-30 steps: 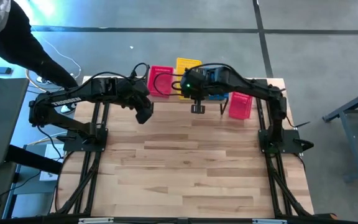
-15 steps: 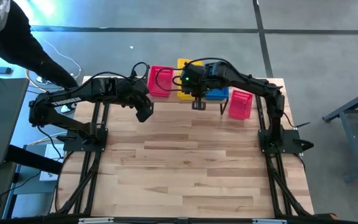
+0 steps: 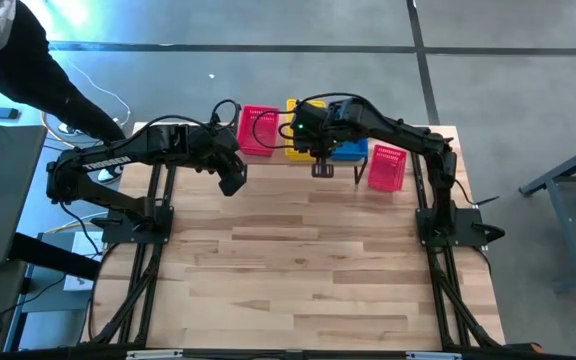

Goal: Stack baskets on shelf by color
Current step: Stack the yellow basket on top of the yellow basket on the shelf

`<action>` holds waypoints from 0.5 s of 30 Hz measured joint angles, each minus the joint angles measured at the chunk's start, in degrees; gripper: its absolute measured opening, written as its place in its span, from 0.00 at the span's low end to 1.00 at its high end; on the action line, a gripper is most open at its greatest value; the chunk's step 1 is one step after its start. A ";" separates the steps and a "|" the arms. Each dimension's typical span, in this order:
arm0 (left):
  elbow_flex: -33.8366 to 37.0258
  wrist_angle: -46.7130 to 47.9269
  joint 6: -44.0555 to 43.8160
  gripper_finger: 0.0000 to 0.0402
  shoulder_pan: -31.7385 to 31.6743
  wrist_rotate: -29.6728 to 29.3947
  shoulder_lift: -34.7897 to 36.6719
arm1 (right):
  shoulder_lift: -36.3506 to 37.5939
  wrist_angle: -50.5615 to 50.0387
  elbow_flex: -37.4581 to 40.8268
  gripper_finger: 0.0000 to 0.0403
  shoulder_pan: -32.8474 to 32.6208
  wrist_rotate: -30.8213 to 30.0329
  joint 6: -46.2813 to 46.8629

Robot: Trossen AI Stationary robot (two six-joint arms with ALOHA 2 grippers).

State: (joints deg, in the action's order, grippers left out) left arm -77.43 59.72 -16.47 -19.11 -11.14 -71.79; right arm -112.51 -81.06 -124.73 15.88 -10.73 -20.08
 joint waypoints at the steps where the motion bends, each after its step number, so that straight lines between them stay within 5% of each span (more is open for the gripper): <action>1: 0.00 0.00 -0.02 0.34 0.00 0.00 0.00 | -0.14 0.17 0.00 0.00 0.00 -0.07 -0.39; 15: 0.00 -0.02 -1.33 0.34 0.00 0.00 0.02 | -0.33 0.65 0.00 0.00 0.37 -0.90 -1.88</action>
State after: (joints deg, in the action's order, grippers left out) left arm -77.43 59.70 -17.80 -19.11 -11.14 -71.77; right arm -112.84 -80.41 -124.73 16.25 -11.62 -21.96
